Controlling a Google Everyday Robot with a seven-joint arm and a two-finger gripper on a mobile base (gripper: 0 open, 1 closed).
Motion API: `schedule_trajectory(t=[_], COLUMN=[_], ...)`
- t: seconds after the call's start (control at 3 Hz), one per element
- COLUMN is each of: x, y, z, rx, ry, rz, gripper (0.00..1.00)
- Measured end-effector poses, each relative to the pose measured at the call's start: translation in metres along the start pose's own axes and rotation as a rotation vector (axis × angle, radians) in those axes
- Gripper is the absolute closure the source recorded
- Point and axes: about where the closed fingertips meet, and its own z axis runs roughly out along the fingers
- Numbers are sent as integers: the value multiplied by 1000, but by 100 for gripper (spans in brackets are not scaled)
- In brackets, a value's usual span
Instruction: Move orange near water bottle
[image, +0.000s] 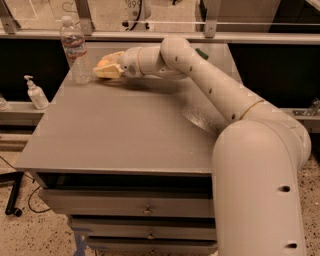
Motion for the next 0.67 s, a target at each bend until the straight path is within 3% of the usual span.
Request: schedule_trajectory(t=[0.33,0.67], x=[3,4], y=[1,2], z=[0,0], rx=[-6,-13], ry=[2,3], rz=[12,20], gripper=[12,0])
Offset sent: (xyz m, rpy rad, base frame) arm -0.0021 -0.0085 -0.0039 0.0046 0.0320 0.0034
